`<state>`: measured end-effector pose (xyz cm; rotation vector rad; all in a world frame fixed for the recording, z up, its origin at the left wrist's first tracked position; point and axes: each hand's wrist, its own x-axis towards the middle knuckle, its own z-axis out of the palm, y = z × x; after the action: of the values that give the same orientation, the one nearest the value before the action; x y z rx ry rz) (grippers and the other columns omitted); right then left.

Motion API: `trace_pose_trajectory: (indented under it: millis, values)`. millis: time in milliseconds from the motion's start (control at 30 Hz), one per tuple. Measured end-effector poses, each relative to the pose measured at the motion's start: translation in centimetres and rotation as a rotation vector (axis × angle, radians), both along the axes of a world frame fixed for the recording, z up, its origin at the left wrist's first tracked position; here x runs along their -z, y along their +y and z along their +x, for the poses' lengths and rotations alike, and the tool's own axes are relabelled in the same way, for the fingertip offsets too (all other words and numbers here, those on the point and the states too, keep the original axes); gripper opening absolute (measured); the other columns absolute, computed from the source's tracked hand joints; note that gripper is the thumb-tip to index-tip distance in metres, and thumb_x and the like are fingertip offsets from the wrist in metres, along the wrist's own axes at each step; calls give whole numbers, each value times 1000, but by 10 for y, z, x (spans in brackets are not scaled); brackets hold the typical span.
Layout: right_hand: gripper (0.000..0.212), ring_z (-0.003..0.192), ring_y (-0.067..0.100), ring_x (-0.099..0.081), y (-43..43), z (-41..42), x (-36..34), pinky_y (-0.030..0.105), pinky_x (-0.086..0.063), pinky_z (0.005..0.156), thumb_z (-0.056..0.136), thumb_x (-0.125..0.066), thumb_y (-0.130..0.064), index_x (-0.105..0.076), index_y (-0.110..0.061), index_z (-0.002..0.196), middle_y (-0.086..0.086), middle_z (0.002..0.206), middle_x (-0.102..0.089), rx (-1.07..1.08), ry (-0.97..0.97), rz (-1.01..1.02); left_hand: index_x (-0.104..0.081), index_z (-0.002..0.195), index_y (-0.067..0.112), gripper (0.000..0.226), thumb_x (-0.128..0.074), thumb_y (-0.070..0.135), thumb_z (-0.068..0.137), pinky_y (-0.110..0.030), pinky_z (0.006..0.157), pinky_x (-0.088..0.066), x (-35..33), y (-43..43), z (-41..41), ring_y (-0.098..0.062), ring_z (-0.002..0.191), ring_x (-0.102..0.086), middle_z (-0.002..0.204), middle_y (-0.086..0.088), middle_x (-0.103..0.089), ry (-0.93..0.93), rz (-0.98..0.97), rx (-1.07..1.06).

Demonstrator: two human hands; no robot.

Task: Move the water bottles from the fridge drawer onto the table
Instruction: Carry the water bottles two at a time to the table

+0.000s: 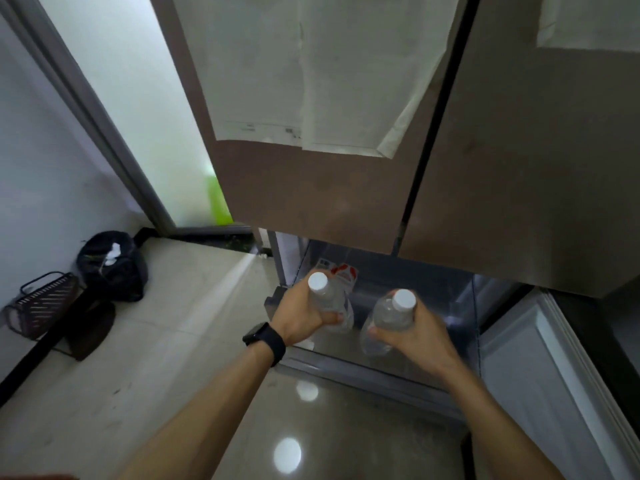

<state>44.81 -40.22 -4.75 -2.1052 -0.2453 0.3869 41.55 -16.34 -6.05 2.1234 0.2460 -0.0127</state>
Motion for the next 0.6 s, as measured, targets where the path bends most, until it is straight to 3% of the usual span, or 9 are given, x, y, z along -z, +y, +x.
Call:
trace_pose_trajectory:
  millis: [167,300,500,600]
  values:
    - [56,91,0,-64,62,-15,-57,27,-55,75,65,-90,-36,-57,-40,110,-17,103,-67,-171,-125,29,-59,115,35,63,-95,23,64,-17,86,-52,-56,63,-60,8,98,-62,106,19,-68,-157,-34,-202]
    - [58,93,2,-64,142,-43,-84,30,-56,77,65,-91,-36,-58,-39,113,-17,105,-67,-365,-192,72,-58,115,38,65,-95,31,61,-27,89,-53,-83,128,-133,-4,102,-63,110,15,-68,-228,48,-379]
    - [58,92,7,-62,296,-135,-89,33,-52,78,61,-86,-50,-56,-38,109,-15,103,-66,-667,-266,68,-58,114,38,64,-93,31,61,-39,90,-55,-93,230,-289,-5,99,-64,106,16,-67,-187,104,-667]
    - [58,92,9,-61,372,-202,-84,29,-49,76,62,-88,-46,-56,-35,109,-15,102,-65,-813,-254,66,-57,114,40,65,-92,34,60,-39,91,-55,-88,280,-378,-5,100,-63,107,18,-67,-143,144,-806]
